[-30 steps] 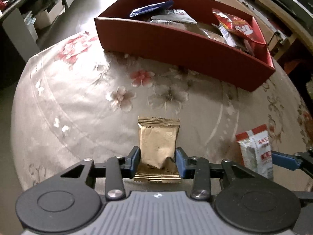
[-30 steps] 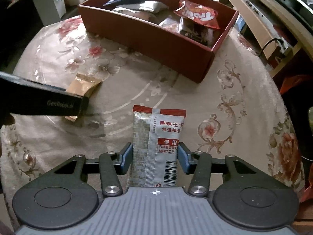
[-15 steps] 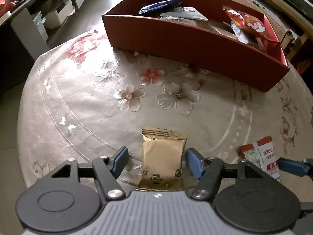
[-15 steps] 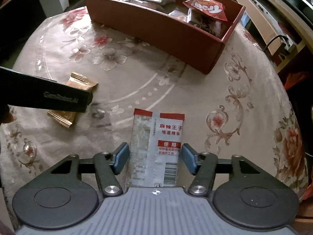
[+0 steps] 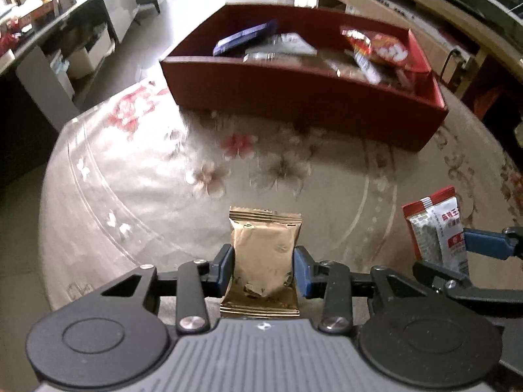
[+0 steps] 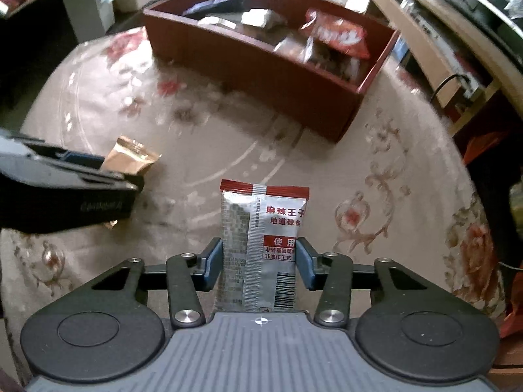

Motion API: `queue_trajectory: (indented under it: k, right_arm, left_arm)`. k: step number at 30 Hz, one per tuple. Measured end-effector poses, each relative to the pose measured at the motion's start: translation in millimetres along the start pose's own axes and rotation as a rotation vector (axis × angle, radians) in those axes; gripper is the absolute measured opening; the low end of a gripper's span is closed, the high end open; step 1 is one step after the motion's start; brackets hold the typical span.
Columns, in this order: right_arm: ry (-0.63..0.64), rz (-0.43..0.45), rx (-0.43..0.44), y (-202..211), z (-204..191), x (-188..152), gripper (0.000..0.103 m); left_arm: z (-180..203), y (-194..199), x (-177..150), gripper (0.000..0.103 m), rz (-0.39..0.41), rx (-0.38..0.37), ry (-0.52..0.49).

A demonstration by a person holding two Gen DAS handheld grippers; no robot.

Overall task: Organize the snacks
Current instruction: 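Lift both held packets and carry them over the red box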

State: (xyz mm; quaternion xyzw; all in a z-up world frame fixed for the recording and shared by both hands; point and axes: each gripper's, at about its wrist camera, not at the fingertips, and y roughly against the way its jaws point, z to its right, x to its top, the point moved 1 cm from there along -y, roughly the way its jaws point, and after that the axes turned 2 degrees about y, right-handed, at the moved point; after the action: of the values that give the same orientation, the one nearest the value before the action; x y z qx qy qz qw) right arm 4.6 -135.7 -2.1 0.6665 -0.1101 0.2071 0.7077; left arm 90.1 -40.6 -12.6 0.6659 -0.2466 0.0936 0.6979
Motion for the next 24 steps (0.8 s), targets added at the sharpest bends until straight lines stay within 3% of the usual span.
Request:
queue_trajectory:
  k: [24]
  right_arm:
    - [-0.075,0.176,-0.020,35.8,19.1,28.9,0.053]
  left_arm:
    - [-5.0,30.4,25.1,0.043,0.108,-0.065,0.075]
